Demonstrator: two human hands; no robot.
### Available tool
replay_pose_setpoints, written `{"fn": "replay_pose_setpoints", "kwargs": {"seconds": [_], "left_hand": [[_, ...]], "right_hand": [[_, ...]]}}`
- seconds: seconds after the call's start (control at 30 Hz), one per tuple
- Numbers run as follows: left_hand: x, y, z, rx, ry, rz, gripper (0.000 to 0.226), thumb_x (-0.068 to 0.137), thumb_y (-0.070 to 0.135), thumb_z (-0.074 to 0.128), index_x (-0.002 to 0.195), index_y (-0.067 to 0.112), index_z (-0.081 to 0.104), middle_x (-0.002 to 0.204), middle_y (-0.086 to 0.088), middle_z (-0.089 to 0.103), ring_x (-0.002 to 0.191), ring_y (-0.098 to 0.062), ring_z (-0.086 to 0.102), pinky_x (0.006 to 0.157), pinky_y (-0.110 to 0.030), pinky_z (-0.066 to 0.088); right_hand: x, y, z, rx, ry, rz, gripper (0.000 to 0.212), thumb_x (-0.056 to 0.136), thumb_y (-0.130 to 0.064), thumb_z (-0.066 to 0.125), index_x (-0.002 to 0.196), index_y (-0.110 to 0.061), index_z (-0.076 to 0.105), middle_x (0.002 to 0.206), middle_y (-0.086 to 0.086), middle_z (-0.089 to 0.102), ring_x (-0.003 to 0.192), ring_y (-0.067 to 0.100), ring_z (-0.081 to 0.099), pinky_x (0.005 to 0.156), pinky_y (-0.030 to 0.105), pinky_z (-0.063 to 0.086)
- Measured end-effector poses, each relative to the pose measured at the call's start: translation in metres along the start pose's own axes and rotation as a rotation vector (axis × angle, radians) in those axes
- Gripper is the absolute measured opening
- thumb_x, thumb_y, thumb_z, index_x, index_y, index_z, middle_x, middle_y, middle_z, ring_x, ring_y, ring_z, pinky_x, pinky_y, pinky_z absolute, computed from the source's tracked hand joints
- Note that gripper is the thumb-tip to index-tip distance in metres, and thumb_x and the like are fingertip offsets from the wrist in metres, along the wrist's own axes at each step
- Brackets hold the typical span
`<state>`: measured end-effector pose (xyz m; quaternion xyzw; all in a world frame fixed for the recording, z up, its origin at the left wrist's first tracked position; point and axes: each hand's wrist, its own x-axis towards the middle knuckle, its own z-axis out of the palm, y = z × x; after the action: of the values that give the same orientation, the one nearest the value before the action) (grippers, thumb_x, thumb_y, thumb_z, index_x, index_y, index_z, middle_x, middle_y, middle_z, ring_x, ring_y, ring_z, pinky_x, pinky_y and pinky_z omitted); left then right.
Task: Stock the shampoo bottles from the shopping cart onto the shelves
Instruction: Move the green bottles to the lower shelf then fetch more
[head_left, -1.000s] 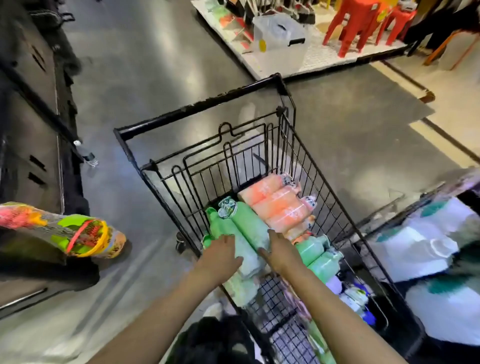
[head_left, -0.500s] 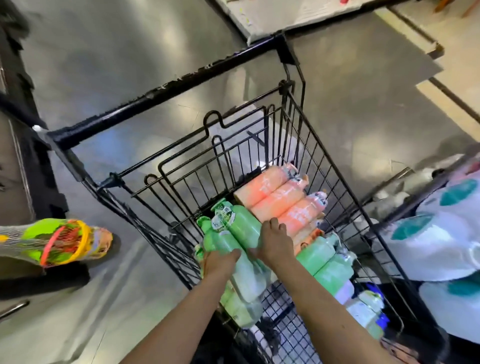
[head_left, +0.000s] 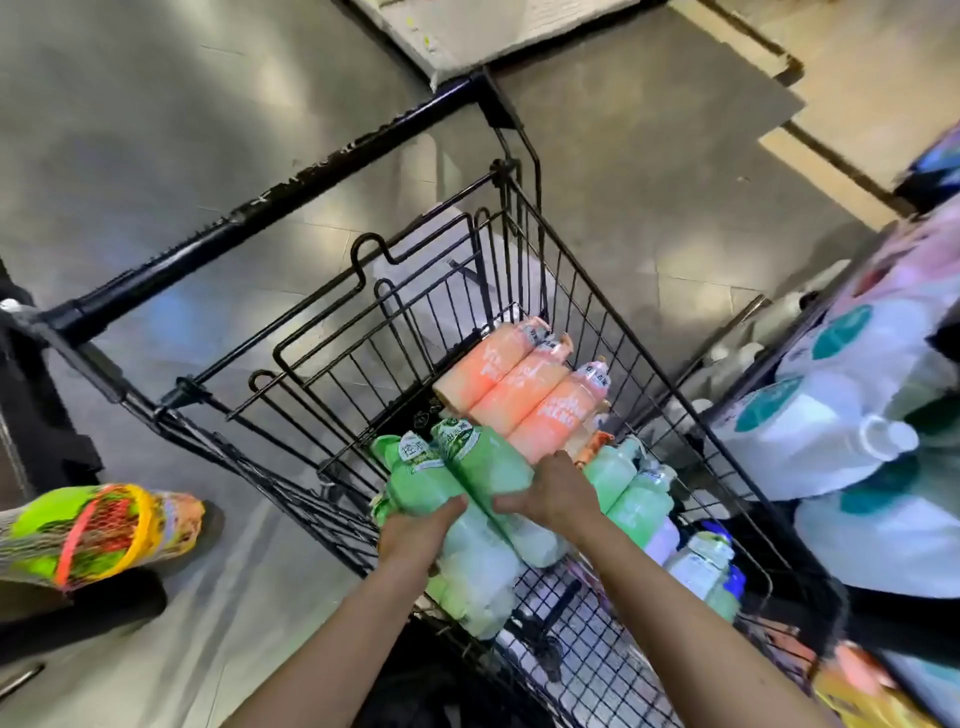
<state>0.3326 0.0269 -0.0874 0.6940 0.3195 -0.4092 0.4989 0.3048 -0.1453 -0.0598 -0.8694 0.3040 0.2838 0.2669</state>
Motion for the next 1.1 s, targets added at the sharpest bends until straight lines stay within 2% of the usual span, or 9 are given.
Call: {"fn": "replay_pose_setpoints", "kwargs": {"seconds": [0.13,0.23,0.33,0.43,0.53,0.67,0.8,0.9,1.1], "left_hand": [[-0.029,0.014,0.003,0.099,-0.177,0.105,0.057,0.054,0.038,0.089,0.1,0.015,0.064,0.092,-0.006,0.072,0.082,-0.026,0.07,0.071,-0.038,0.058],[-0.055,0.025,0.019,0.223,-0.348,0.186,0.036,0.069,0.026,0.083,0.096,0.012,0.064,0.088,-0.006,0.072,0.073,-0.02,0.069,0.055,-0.025,0.052],[-0.085,0.031,0.043,0.356,-0.546,0.247,0.045,0.06,0.029,0.086,0.097,0.014,0.065,0.085,-0.003,0.074,0.076,-0.02,0.069,0.061,-0.027,0.054],[-0.125,0.025,0.071,0.45,-0.656,0.319,0.023,0.076,0.016,0.078,0.093,0.008,0.065,0.058,0.007,0.07,0.051,-0.008,0.065,0.046,-0.015,0.048],[-0.167,0.004,0.097,0.543,-0.783,0.338,0.01,0.088,0.009,0.062,0.094,0.001,0.06,0.039,0.004,0.057,0.027,-0.004,0.048,0.03,-0.008,0.031],[-0.212,-0.044,0.138,0.601,-0.911,0.415,0.024,0.084,0.011,0.067,0.105,0.0,0.063,0.068,0.001,0.073,0.055,-0.01,0.068,0.045,-0.016,0.048],[-0.27,-0.109,0.181,0.707,-1.064,0.502,0.053,0.06,0.031,0.075,0.107,0.011,0.064,0.084,0.0,0.074,0.066,-0.009,0.07,0.049,-0.014,0.047],[-0.308,-0.162,0.22,0.755,-1.119,0.582,0.074,0.045,0.049,0.075,0.11,0.015,0.065,0.1,-0.005,0.074,0.088,-0.02,0.071,0.066,-0.024,0.051],[-0.39,-0.265,0.292,0.826,-1.334,0.623,0.048,0.058,0.025,0.072,0.102,0.008,0.065,0.083,-0.002,0.076,0.073,-0.014,0.071,0.061,-0.022,0.053]], "right_hand": [[-0.043,0.04,-0.004,0.427,-0.046,0.131,0.027,0.069,-0.038,0.079,0.073,-0.016,0.064,0.081,0.005,0.066,0.064,0.015,0.058,0.053,0.025,0.039],[-0.085,0.069,-0.003,0.7,0.033,0.274,0.033,0.071,-0.039,0.079,0.081,-0.013,0.062,0.084,0.005,0.067,0.072,0.019,0.059,0.059,0.026,0.039],[-0.13,0.101,0.002,0.951,0.128,0.353,0.055,0.057,-0.046,0.078,0.096,-0.011,0.061,0.09,0.004,0.069,0.074,0.017,0.064,0.058,0.023,0.047],[-0.173,0.136,0.014,1.207,0.281,0.364,0.083,0.041,-0.049,0.078,0.11,-0.007,0.057,0.1,0.012,0.071,0.083,0.026,0.07,0.072,0.039,0.058],[-0.224,0.164,0.023,1.383,0.407,0.336,0.078,0.05,-0.042,0.074,0.115,-0.003,0.054,0.101,0.012,0.069,0.081,0.022,0.067,0.071,0.032,0.053],[-0.291,0.212,0.042,1.527,0.613,0.258,0.076,0.056,-0.037,0.074,0.119,-0.001,0.051,0.107,0.012,0.067,0.08,0.014,0.069,0.065,0.026,0.054],[-0.365,0.271,0.056,1.626,0.778,0.147,0.066,0.053,-0.029,0.076,0.114,-0.011,0.057,0.095,0.001,0.075,0.077,0.011,0.072,0.06,0.021,0.053],[-0.42,0.32,0.067,1.676,0.868,0.089,0.055,0.06,-0.022,0.074,0.113,-0.012,0.061,0.094,0.001,0.076,0.081,0.014,0.072,0.062,0.023,0.054],[-0.52,0.412,0.098,1.712,1.103,0.122,0.058,0.069,-0.031,0.071,0.123,-0.014,0.059,0.11,0.008,0.072,0.099,0.025,0.069,0.083,0.038,0.056]]}}
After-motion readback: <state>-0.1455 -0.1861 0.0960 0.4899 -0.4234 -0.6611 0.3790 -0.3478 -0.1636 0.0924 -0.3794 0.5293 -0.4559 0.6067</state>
